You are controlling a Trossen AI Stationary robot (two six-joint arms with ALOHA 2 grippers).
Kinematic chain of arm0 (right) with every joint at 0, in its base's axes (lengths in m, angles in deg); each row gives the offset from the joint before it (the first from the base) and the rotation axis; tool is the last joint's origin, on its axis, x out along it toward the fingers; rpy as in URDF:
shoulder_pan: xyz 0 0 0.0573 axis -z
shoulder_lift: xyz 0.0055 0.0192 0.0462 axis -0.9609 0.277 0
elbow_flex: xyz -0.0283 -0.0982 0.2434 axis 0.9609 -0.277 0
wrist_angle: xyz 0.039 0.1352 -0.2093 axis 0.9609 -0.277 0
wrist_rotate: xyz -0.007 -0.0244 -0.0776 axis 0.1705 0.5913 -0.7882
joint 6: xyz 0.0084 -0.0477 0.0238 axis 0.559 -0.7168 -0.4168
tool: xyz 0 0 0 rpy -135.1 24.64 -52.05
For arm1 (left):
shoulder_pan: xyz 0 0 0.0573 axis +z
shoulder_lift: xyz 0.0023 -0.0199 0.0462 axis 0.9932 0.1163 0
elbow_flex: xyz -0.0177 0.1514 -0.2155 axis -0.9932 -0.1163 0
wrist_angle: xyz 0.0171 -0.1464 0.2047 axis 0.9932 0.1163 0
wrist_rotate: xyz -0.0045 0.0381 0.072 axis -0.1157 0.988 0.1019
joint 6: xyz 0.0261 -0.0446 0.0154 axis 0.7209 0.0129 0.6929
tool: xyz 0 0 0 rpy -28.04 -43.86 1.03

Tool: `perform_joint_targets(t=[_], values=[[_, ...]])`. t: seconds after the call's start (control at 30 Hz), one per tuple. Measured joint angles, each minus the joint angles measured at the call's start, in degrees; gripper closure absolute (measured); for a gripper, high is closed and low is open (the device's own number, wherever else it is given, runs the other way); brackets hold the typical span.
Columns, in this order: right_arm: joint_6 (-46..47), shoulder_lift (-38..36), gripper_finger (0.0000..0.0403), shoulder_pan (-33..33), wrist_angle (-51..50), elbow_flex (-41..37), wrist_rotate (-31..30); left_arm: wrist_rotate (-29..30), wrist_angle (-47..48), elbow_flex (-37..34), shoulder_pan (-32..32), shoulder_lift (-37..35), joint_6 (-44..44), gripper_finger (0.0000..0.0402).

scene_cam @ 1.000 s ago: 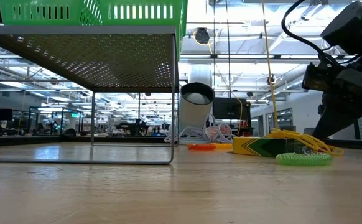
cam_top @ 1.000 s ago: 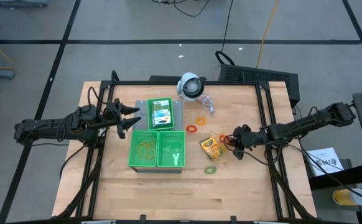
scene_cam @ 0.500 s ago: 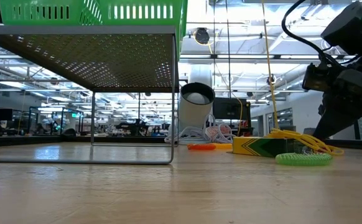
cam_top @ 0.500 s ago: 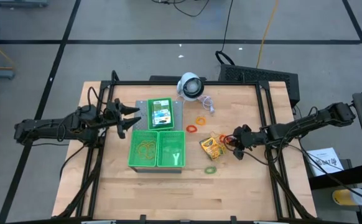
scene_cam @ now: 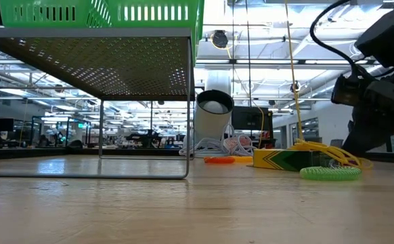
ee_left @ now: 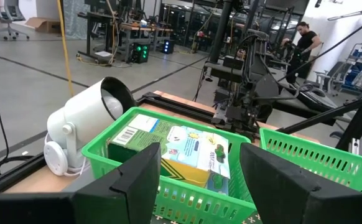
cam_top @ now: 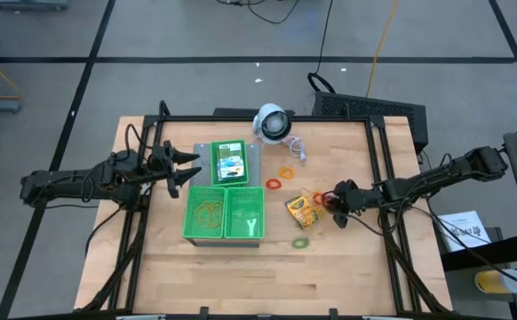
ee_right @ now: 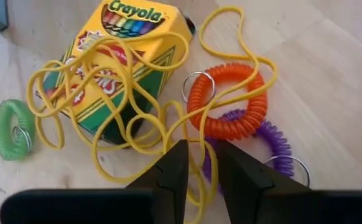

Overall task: Pick & Place Office Desk Supplies
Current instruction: Put the yellow rubber band into the bottom left green basket on the shelf

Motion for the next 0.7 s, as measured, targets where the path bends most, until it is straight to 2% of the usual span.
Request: perform_joint_targets(t=[0.37,0.53,0.7], values=[[-4.77,0.00,0.0396,0.00,1.86,0.00,-0.02,0.00,0.00,0.00,-0.02,0.00,-0.47,0.0172],[-6.51,0.00,0.0399,0.00,2.75,0.00,-0.04,0.01,0.00,0.00,-0.02,0.01,-0.61,0.0172],[-10.27,-1.46,0.0400,-0.09,10.15,0.09,1.58,0.00,-0.02,0.00,0.00,0.00,-0.63,0.0172]])
